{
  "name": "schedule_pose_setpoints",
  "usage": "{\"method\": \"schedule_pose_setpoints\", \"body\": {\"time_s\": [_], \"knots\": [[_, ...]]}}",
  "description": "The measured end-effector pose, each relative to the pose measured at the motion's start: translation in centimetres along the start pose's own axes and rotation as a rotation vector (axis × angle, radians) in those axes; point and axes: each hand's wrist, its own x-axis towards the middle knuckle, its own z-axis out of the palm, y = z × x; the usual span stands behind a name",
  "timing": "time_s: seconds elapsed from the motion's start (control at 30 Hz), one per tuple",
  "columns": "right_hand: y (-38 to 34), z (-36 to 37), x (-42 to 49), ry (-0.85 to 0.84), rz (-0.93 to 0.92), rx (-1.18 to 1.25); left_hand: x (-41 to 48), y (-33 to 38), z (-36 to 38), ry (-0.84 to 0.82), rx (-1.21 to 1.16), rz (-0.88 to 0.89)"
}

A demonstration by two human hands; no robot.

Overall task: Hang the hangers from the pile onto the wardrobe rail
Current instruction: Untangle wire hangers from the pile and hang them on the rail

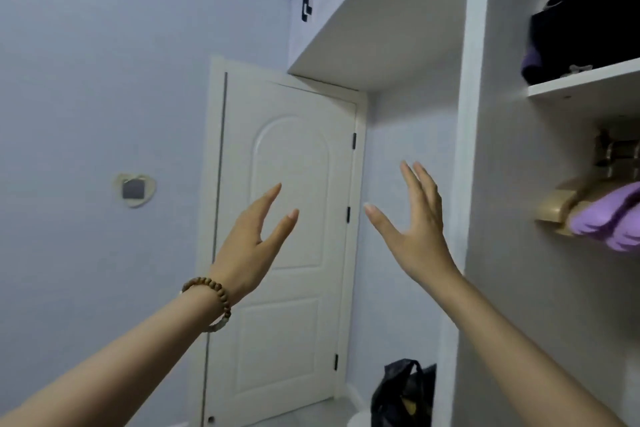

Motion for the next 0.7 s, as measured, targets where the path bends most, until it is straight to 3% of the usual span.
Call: {"method": "schedule_pose_setpoints", "body": {"time_s": [0.37,0.7], "knots": [[-15.3,29.0,-10.7,-0.571,-0.132,0.18,-17.5,-18.3,-24.0,0.059,0.696,-0.401],[-22.8,49.4,-28.7,-1.073,-0.267,0.295,-39.2,-29.7,-33.2,0.106,0.9,-0.956]]}}
